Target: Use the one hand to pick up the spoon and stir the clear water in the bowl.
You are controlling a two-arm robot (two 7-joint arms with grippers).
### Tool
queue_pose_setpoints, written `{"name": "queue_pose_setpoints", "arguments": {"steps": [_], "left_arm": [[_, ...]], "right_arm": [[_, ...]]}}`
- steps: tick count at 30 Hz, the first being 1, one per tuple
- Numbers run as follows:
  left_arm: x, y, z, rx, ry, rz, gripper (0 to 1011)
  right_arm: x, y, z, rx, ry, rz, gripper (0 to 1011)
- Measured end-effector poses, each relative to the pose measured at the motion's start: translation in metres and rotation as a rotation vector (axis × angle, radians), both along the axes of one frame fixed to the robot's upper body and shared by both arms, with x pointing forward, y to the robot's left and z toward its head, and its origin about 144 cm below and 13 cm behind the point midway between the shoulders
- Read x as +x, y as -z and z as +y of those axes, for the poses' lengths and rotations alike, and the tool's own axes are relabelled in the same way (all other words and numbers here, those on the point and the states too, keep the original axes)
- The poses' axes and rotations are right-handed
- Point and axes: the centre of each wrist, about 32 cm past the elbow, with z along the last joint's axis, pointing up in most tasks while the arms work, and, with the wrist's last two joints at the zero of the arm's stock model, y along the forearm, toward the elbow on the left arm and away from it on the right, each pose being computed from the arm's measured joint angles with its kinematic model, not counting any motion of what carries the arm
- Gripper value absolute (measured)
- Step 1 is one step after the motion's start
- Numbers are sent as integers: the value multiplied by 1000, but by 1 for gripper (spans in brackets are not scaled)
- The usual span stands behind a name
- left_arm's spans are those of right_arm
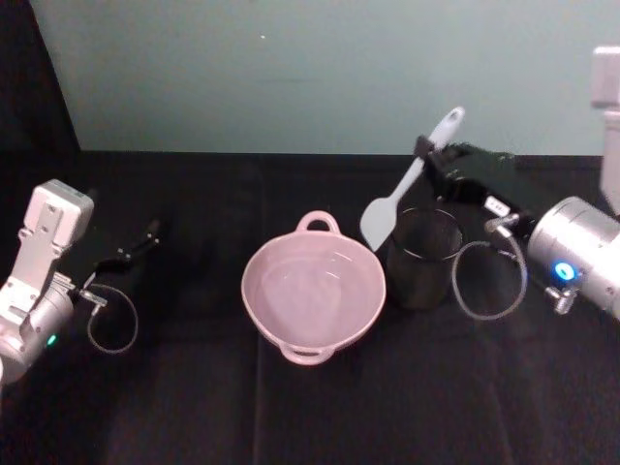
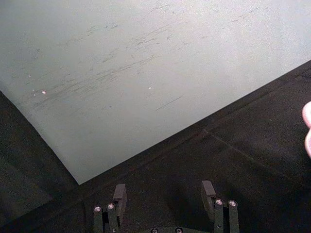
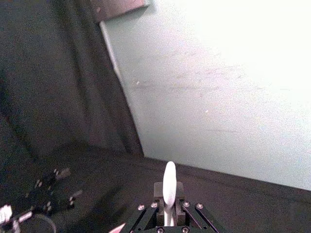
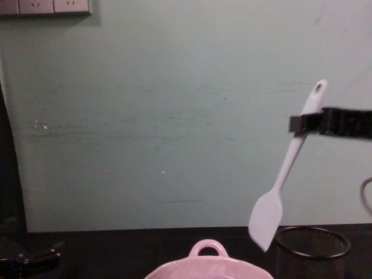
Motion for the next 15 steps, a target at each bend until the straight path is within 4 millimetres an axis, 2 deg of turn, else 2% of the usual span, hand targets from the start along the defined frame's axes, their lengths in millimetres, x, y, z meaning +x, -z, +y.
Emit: {"name": "queue_pose_setpoints", "arguments": {"steps": [6,15], "left_arm": [[0,0,0,0,0,0,1011],[0,0,0,0,0,0,1011]], "right_arm": [[-5,-13,-18,71,82,3,127],[-1,-14,-32,160,152,62,127]]}}
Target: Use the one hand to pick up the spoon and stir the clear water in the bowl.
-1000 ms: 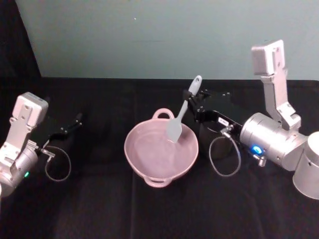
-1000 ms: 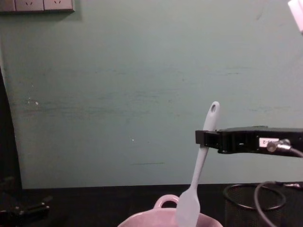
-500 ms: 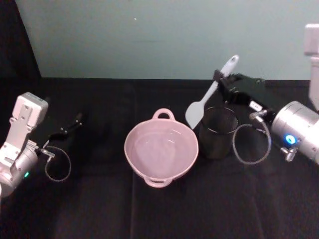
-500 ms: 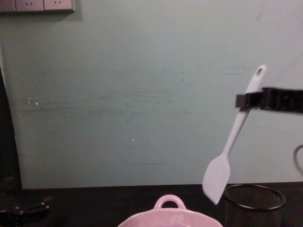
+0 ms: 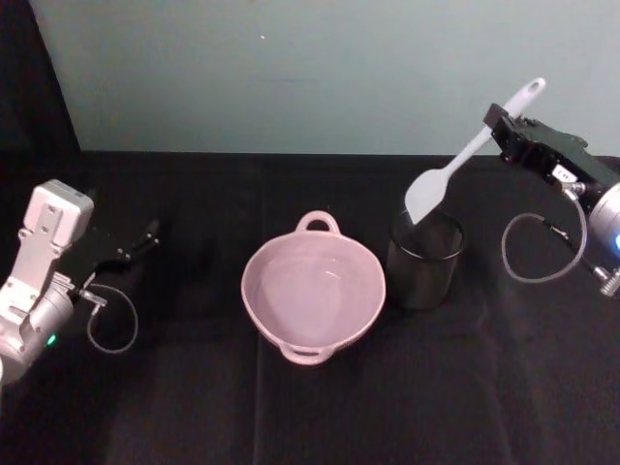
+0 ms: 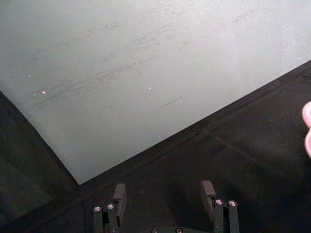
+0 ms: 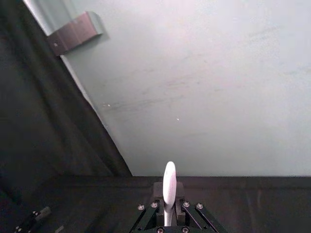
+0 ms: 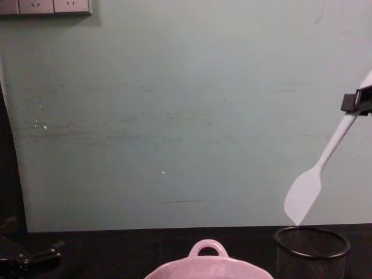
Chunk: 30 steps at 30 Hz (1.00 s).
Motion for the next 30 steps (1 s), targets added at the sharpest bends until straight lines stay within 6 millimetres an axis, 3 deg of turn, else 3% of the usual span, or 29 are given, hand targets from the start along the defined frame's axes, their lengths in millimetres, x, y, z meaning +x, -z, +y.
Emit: {"name": "queue_pose_setpoints", "arguments": {"steps": [15,30], "left_arm": [[0,0,0,0,0,0,1011],[0,0,0,0,0,0,1011]], "right_arm": [[25,25,0,68,61,130,127],[35,50,1,103,95,228,127]]}}
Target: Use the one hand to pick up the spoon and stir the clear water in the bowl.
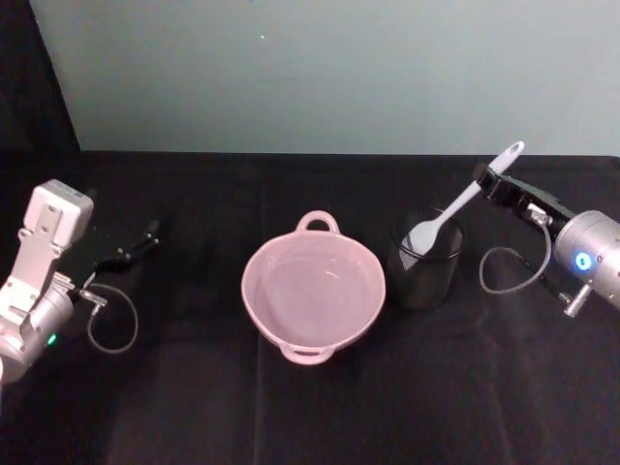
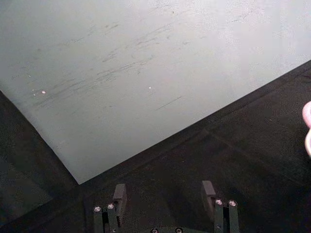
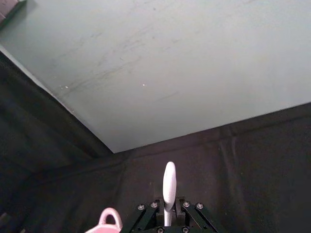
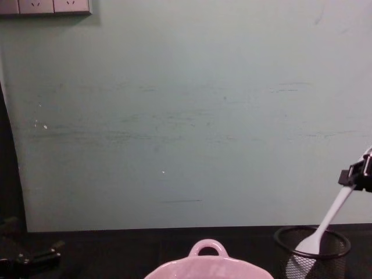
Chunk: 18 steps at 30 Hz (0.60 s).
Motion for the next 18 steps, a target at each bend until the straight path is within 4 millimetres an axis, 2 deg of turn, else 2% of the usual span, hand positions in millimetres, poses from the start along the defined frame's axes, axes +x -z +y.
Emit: {"name": "queue_pose_setpoints", "arguments": {"steps": [18], "left_arm": [[0,0,0,0,0,0,1012]], "right_arm": [[0,15,0,26,-6,53,127]]}}
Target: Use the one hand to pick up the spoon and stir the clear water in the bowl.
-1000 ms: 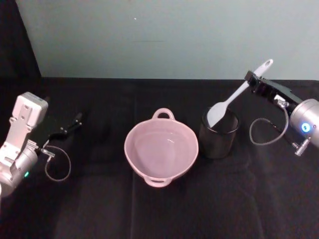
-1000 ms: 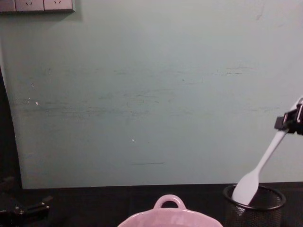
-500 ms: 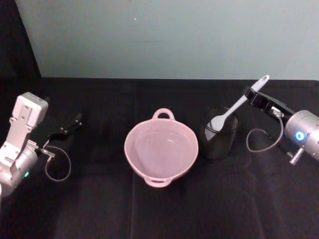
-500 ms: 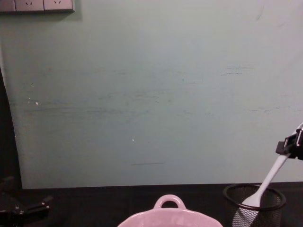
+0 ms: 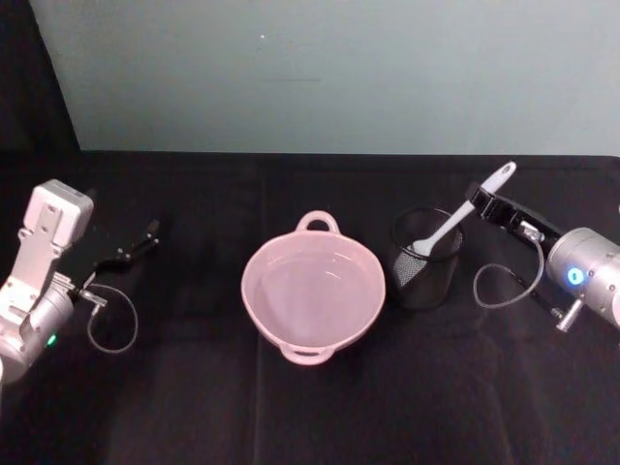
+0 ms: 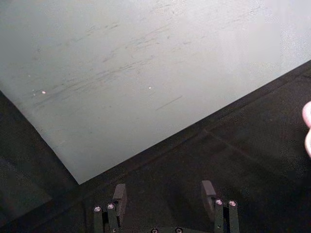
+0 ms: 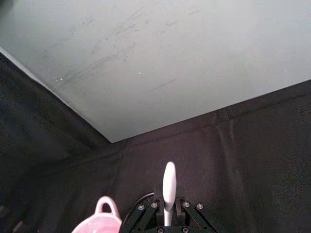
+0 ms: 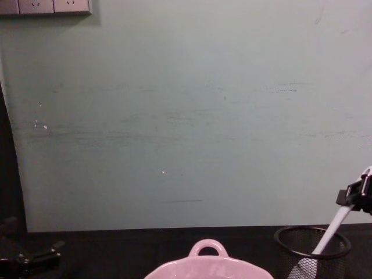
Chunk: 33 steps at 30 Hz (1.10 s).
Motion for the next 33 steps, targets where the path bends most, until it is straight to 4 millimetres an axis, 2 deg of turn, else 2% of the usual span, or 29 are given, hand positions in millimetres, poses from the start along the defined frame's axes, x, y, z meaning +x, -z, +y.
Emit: {"name": "queue_pose_setpoints", "arguments": {"steps": [25,27,33], "left_arm": [[0,0,0,0,0,0,1011],[0,0,0,0,0,0,1011],[0,0,0,0,0,0,1011]], "right_arm": [[0,4,1,-2,-4,9,130],[0,4,1,-2,-4,9,162],[0,4,1,-3,-4,8,343]]}}
